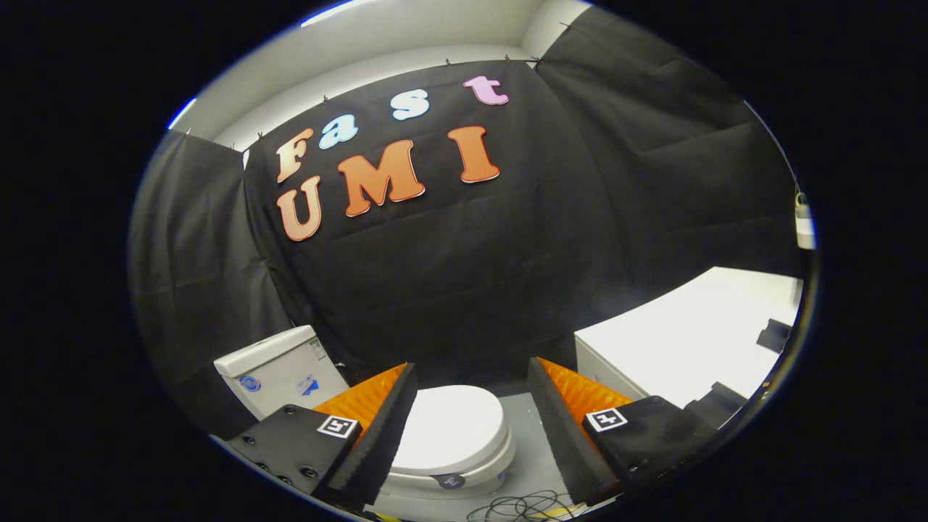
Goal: Open the toilet lid.
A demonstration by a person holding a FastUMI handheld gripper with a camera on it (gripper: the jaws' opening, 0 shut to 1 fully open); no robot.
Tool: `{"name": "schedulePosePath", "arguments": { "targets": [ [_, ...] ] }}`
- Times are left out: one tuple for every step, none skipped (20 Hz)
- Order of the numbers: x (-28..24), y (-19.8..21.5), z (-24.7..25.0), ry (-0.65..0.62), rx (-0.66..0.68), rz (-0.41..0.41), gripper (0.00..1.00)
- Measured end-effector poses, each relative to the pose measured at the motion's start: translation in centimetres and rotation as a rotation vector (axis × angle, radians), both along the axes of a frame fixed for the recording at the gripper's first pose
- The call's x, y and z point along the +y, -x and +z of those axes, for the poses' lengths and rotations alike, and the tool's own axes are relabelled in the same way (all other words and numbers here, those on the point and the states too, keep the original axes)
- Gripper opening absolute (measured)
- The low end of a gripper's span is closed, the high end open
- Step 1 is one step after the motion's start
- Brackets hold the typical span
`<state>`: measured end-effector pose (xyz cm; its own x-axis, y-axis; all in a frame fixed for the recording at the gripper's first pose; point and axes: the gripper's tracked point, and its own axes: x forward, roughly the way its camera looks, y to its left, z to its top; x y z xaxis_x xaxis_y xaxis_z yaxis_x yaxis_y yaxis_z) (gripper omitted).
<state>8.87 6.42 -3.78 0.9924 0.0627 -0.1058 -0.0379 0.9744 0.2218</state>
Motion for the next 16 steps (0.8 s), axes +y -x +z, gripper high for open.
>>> {"name": "schedulePosePath", "arguments": {
  "targets": [
    [0.6,-0.5,-0.5,-0.023,0.012,0.008,0.98],
    [1.0,-1.0,-1.1,-0.046,0.029,0.015,0.99],
    [1.3,-1.5,-2.0,-0.074,0.053,0.02,0.98],
    [1.8,-2.1,-3.1,-0.111,0.077,0.027,0.98],
    [2.2,-2.6,-4.4,-0.157,0.108,0.039,0.99],
    [2.8,-3.0,-5.9,-0.218,0.142,0.049,0.98],
    [3.3,-3.3,-7.8,-0.279,0.181,0.055,0.98],
    [3.7,-3.7,-9.7,-0.339,0.222,0.059,0.98],
    [4.1,-4.0,-11.9,-0.397,0.261,0.054,0.99],
    [4.5,-4.1,-13.7,-0.446,0.3,0.051,0.99],
    [5.0,-4.1,-15.6,-0.482,0.346,0.05,0.98],
    [5.2,-3.9,-17.5,-0.499,0.39,0.04,0.99],
    [5.1,-3.8,-19.5,-0.502,0.426,0.026,0.99],
    [5.2,-3.6,-21.5,-0.501,0.465,0.016,0.99],
    [5.3,-3.4,-23.3,-0.505,0.501,0.011,0.99],
    [5.4,-3.3,-24.7,-0.515,0.534,0.006,0.99]
  ]
}}
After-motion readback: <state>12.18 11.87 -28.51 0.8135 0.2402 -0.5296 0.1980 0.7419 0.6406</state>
